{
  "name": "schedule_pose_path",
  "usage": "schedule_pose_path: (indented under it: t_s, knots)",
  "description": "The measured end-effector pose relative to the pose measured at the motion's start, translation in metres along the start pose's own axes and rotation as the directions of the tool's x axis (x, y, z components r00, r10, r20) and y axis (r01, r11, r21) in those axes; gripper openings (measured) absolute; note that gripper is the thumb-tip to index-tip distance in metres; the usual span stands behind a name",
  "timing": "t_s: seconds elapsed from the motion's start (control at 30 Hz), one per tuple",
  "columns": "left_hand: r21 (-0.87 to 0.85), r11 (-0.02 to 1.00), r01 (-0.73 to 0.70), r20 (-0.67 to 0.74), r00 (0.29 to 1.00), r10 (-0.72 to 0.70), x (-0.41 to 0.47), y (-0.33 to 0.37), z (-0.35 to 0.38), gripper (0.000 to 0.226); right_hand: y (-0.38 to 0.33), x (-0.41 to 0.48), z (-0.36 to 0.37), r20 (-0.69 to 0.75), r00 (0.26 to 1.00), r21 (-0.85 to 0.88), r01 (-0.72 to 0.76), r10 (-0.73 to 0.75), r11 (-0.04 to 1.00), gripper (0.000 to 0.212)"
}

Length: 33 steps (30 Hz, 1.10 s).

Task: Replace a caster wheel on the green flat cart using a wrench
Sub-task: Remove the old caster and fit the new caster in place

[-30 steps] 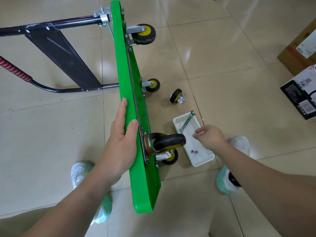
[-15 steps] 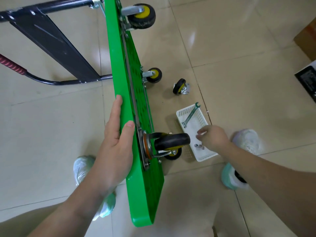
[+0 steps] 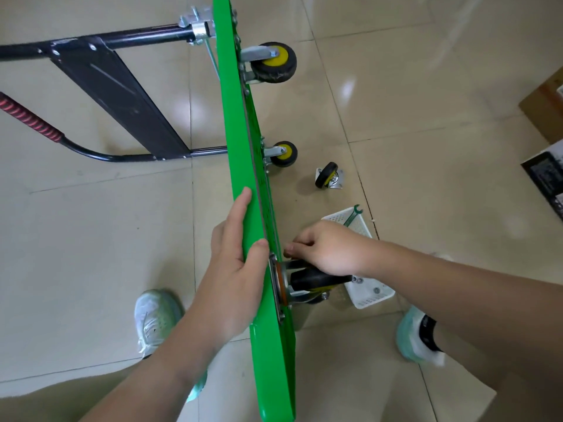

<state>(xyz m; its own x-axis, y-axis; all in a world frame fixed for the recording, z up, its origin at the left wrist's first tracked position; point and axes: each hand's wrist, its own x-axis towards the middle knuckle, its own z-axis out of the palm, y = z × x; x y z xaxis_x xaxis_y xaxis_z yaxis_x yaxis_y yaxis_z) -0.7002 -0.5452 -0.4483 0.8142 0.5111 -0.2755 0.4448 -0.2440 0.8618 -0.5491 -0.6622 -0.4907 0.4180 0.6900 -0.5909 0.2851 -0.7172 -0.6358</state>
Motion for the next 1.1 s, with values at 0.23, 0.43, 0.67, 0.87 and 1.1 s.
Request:
schedule_pose_path:
  t_s: [0.23, 0.43, 0.67, 0.87, 1.1]
  knots:
    - [-0.04, 0.999, -0.034, 0.032, 0.999, 0.035, 0.004, -0.003, -0.002, 0.07, -0.007, 0.014, -0.002, 0.137, 0.99, 0.075, -0.036, 0.026, 0.996, 0.044]
    - [-0.036, 0.998, -0.041, 0.035, 0.998, 0.043, 0.005, -0.003, -0.002, 0.071, -0.005, 0.026, 0.002, 0.103, 0.994, 0.131, 0.02, -0.034, 0.991, 0.016]
    - [-0.038, 0.999, -0.029, 0.047, 0.998, 0.031, 0.004, -0.003, -0.003, 0.072, -0.008, 0.026, -0.003, 0.119, 0.992, 0.282, -0.074, 0.041, 0.957, 0.018]
    - [-0.033, 0.999, -0.016, 0.052, 0.998, 0.018, 0.004, -0.002, -0.005, 0.072, -0.008, 0.024, 0.003, 0.057, 0.998, 0.271, -0.051, 0.037, 0.961, 0.01]
    - [-0.03, 0.999, -0.009, 0.056, 0.998, 0.011, 0.004, -0.004, -0.004, 0.073, -0.01, 0.018, 0.002, 0.06, 0.995, 0.204, -0.088, 0.077, 0.975, 0.026]
